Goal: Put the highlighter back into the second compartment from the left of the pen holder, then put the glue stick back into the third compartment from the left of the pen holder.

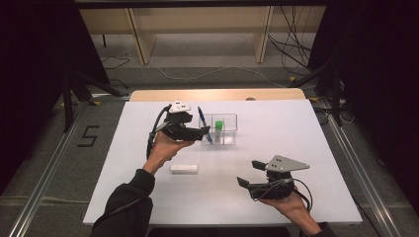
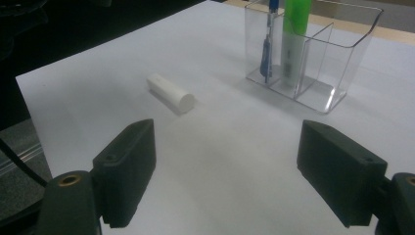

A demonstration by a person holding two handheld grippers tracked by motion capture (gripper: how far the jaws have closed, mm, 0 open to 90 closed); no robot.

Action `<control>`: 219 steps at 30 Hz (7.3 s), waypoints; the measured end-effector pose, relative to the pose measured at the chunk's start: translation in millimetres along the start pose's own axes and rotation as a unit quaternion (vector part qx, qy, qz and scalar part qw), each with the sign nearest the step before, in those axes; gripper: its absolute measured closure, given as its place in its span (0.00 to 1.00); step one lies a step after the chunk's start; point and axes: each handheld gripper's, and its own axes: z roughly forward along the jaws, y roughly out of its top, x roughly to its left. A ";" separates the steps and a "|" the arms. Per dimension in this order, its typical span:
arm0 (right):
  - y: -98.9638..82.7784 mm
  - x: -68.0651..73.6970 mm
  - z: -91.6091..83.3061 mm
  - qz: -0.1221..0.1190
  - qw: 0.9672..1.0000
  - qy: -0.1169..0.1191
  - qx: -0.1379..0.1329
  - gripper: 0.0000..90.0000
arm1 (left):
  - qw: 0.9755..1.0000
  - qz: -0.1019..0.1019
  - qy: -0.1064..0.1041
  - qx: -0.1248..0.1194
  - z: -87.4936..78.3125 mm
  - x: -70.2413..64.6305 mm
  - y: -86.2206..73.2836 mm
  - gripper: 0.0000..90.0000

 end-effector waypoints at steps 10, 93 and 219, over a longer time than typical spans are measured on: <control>-0.5 0.4 1.9 -0.002 1.000 0.001 0.002 0.26 | 0.999 0.032 -0.019 0.039 -9.5 -0.8 -15.9 0.20; -3.6 0.8 4.9 -0.008 1.000 0.013 0.007 0.26 | 0.936 0.204 -0.033 0.283 22.5 -13.0 -57.6 0.20; -2.0 4.9 4.4 -0.016 1.000 0.009 0.013 0.26 | 0.999 0.018 -0.045 -0.014 32.8 -41.5 -16.3 0.74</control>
